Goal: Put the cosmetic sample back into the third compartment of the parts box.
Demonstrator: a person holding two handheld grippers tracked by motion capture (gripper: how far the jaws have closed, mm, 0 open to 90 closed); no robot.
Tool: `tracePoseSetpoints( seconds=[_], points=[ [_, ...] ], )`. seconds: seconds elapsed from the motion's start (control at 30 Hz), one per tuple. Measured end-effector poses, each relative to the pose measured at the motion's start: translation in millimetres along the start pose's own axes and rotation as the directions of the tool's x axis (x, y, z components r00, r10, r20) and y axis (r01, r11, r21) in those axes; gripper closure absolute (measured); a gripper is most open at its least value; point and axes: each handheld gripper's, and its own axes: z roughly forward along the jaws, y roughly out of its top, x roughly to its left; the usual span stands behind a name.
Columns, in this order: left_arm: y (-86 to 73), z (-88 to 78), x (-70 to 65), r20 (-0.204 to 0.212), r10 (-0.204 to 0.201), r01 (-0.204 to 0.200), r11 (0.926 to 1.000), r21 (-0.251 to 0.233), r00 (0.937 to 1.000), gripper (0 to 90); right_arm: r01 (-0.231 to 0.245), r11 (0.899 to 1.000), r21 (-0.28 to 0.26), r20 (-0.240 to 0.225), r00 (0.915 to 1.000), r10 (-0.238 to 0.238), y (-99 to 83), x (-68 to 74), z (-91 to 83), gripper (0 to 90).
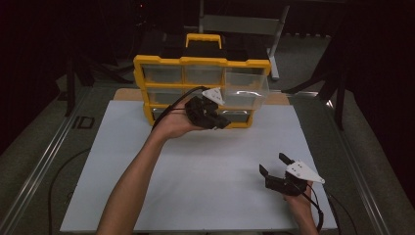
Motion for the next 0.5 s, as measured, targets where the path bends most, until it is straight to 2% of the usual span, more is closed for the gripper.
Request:
tracePoseSetpoints(
  seconds=[0.5],
  points=[
    [10.5,-17.2,7.5,-0.008,-0.004,0.003,0.9998,-0.018,1.0,81.8,0.014,1.0,0.005,-0.013,0.9998,-0.014,0.0,4.1,2.1,14.4]
  ],
)
